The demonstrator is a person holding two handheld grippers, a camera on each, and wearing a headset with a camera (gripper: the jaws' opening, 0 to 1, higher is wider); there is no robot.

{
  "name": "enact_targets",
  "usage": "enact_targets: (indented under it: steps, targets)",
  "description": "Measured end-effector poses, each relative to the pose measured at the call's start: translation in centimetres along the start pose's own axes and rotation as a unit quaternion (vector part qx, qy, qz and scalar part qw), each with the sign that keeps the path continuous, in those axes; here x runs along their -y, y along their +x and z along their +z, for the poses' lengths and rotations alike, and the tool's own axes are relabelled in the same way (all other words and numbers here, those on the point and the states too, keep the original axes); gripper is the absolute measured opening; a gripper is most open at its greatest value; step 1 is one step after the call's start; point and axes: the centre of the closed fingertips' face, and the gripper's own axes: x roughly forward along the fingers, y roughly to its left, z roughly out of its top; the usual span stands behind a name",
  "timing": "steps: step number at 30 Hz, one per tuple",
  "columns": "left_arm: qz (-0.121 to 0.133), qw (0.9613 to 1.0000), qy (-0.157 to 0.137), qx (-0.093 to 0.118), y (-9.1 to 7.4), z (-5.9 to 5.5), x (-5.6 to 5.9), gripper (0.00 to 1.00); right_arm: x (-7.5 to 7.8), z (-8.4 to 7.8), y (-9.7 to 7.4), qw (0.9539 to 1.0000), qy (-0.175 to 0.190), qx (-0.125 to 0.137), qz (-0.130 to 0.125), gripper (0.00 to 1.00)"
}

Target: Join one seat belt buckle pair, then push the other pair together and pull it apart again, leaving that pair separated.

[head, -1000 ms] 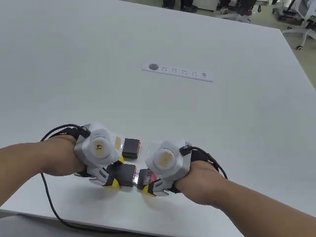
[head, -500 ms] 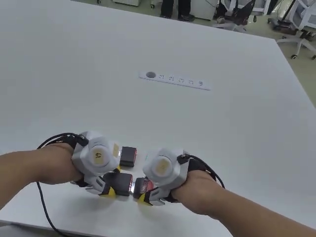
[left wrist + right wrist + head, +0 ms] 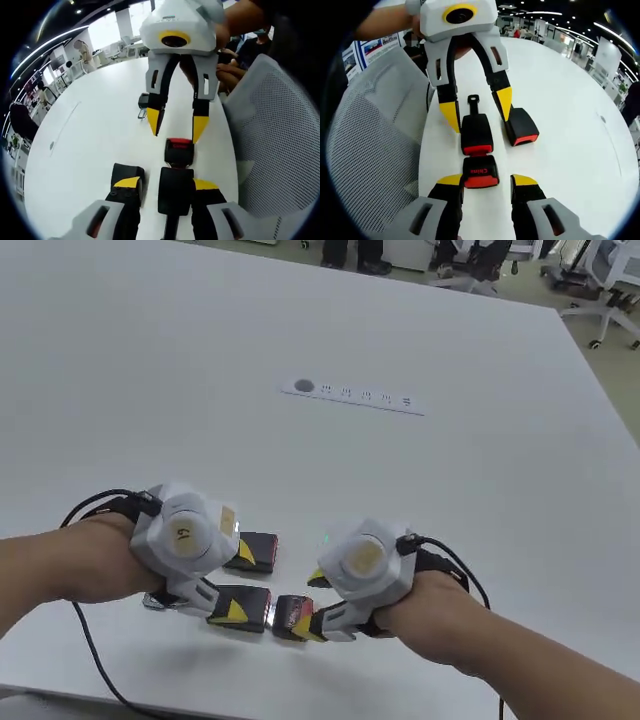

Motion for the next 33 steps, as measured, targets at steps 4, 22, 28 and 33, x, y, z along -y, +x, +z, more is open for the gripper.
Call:
enact_targets:
  steps: [4, 22, 28, 33]
  targets:
    - [0.007, 0.9998, 0.011, 0.012, -0.3, 1.2, -0.7, 0.39, 2.4, -1.1, -1.4, 0.9990, 0.008, -0.003, -0.043, 0.41]
    - [0.029, 0.9995, 0.006, -0.013, 0.6, -0.2, -5.6, 0.44, 8.3, -6.4, -4.4, 0.9962, -0.011, -0.044, -0.075, 0.29]
    - [0.019, 0.9994, 0.006, -0.027, 0.6, -0.6, -6.1, 0.43, 9.7, -8.1, -5.1, 0.9959, 0.007, -0.052, -0.073, 0.30]
    - [0.006, 0.9988, 0.015, -0.047, 1.7, -1.9, -6.5, 0.43, 9.5, -8.9, -4.6, 0.9963, -0.003, -0.068, -0.052, 0.31]
